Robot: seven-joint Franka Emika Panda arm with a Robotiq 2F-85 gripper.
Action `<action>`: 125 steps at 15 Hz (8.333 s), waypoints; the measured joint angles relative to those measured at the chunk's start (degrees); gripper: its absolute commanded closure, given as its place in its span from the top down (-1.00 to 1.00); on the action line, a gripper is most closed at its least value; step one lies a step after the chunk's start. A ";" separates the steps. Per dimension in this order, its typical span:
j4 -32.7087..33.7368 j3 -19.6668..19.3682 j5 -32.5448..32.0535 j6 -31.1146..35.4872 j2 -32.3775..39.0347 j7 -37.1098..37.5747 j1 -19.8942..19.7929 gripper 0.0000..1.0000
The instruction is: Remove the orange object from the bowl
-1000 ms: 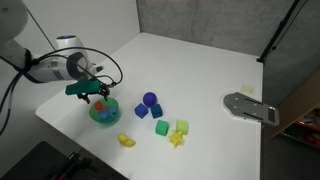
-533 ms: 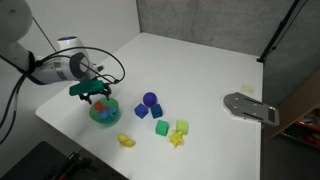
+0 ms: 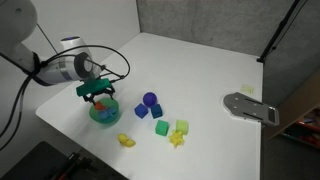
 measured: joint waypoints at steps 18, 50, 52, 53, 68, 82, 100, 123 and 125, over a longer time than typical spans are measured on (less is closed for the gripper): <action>-2.70 4.80 0.15 0.00 0.48 -8.91 -4.26 1.00; -1.41 4.23 -1.24 3.74 3.03 -9.74 -3.37 0.49; -1.42 4.21 -1.24 3.94 3.26 -9.75 -3.37 0.14; -1.42 4.20 -1.25 4.08 3.36 -9.75 -3.37 -0.01; -1.84 4.28 -0.86 3.91 -1.84 -9.75 -6.32 -0.80; -1.28 1.92 8.54 -8.22 -19.20 -5.23 -8.82 -0.79; -0.71 -3.09 15.16 4.92 -8.01 0.10 -13.50 -0.81; 3.72 -2.99 13.33 -2.37 -2.52 0.26 -13.28 1.00; 3.74 -2.99 13.33 -6.69 -4.67 0.76 -13.15 1.00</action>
